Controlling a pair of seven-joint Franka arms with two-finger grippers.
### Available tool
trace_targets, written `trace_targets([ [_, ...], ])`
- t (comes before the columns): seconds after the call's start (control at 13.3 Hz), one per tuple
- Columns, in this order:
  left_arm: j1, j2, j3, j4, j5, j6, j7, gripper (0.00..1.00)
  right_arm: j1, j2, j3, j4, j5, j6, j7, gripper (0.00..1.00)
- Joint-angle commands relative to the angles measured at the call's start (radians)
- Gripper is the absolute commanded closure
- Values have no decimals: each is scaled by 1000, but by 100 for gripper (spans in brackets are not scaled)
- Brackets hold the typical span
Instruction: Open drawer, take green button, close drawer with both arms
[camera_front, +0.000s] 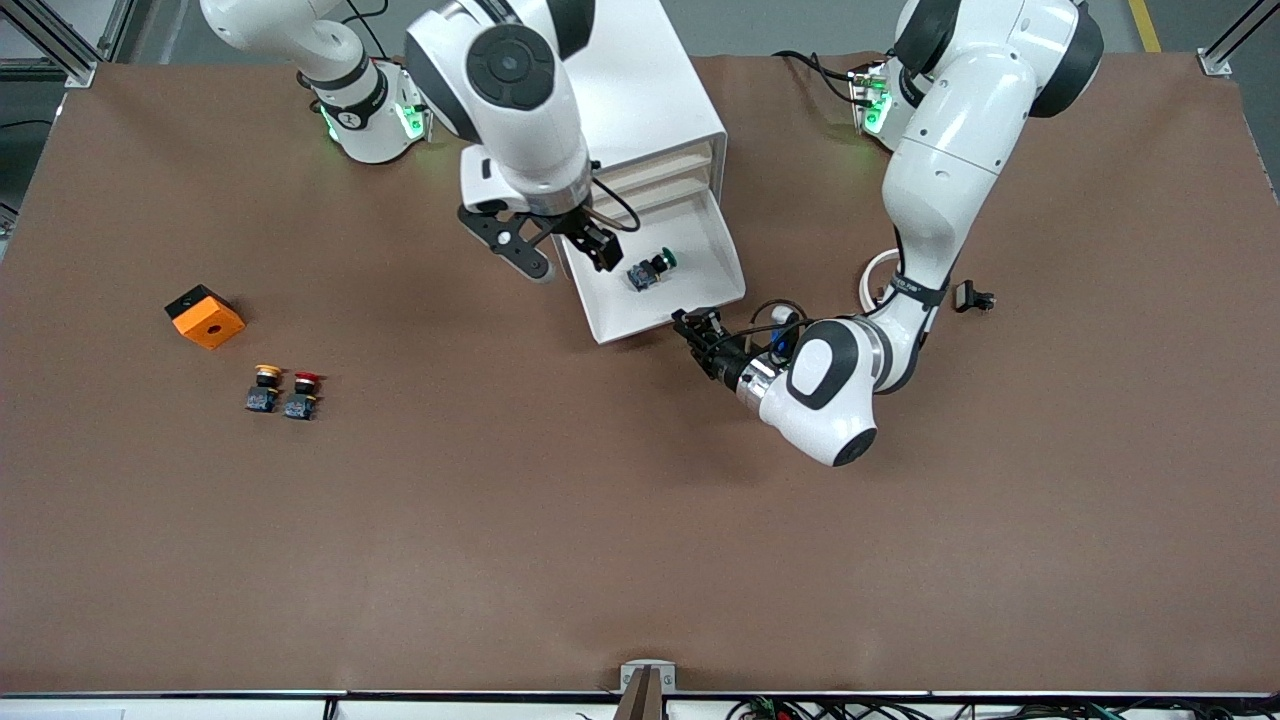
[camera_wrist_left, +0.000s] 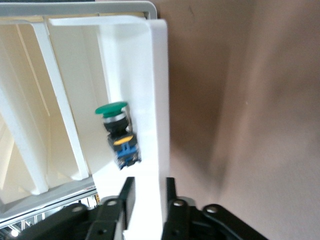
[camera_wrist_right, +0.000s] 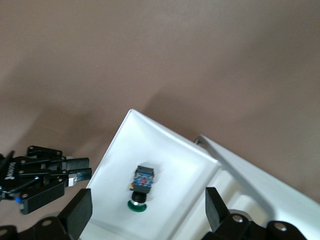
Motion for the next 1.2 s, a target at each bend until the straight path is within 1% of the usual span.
trace_targets([
  [0.0,4,-7,12,42,0,-8,0,22,46,72,-11,10,9,68,56,0],
  [0.15,4,-19,48,62,15,-13,0,21,63,124,-11,10,9,104,56,0],
  [0.23,4,-22,67,83,29,-14,0,16,70,144,-11,10,10,119,56,0],
  [0.3,4,-25,84,108,56,-14,0,6,79,161,-11,10,11,127,54,0],
  [0.38,3,-25,96,131,97,-13,0,0,87,175,-11,10,11,133,54,0],
  [0.53,3,-38,140,169,173,-7,15,0,98,205,-11,9,11,150,45,0],
  [0.75,1,-84,226,169,269,-5,219,0,110,247,-9,-11,14,209,39,0],
  [0.83,1,-90,237,173,300,-5,289,0,115,248,-9,-26,15,225,37,0],
  [0.98,3,-136,263,173,355,-4,456,0,115,256,-3,-37,17,226,40,0],
  [1.05,3,-154,269,173,381,-4,555,0,115,258,-3,-49,27,226,45,0],
  [1.13,3,-179,283,173,418,-1,651,0,113,256,-3,-56,73,226,49,0],
])
